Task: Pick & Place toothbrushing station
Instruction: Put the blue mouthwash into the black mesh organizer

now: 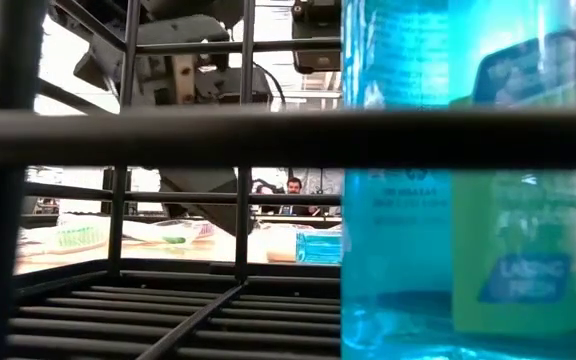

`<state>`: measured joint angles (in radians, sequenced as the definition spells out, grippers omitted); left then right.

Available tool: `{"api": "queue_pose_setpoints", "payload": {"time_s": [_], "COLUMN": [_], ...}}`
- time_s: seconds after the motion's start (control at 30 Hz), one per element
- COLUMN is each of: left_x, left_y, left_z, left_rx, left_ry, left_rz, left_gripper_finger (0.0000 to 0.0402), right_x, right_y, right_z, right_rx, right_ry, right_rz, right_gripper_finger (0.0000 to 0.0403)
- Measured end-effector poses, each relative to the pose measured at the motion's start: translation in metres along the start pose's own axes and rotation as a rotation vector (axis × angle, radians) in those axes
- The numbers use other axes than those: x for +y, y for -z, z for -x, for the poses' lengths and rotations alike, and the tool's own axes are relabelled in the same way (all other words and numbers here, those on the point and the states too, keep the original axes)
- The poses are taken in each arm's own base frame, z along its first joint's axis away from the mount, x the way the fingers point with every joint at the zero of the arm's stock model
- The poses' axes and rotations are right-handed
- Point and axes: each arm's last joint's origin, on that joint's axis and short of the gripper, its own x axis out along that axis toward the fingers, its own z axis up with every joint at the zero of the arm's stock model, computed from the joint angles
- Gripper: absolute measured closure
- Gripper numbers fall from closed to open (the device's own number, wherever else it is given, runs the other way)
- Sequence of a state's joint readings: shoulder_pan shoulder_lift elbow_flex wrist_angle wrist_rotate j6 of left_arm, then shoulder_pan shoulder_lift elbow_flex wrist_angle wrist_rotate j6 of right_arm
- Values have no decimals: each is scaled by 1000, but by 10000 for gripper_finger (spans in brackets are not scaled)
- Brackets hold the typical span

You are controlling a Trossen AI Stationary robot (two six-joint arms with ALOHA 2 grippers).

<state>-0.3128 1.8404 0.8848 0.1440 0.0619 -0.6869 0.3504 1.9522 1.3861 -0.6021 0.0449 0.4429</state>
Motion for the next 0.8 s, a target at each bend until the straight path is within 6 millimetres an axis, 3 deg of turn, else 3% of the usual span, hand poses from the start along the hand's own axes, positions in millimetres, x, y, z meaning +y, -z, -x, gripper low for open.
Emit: {"api": "queue_pose_setpoints", "payload": {"time_s": [0.27, 0.57, 0.8], "left_x": [-17, -22, -25], "left_y": [15, 20, 23], "left_z": [-1, -1, -1], "left_rx": [14, 16, 21], "left_ry": [9, 9, 15], "left_rz": [55, 73, 86], "left_gripper_finger": [394, 394, 394], "right_x": [-2, -7, -4], "right_y": [-4, 16, 16], "right_z": [0, -12, -15], "right_rx": [-17, 73, 36], "right_ry": [-27, -10, -38], "right_rz": [-54, 21, 29], "right_gripper_finger": [127, 127, 127]}}
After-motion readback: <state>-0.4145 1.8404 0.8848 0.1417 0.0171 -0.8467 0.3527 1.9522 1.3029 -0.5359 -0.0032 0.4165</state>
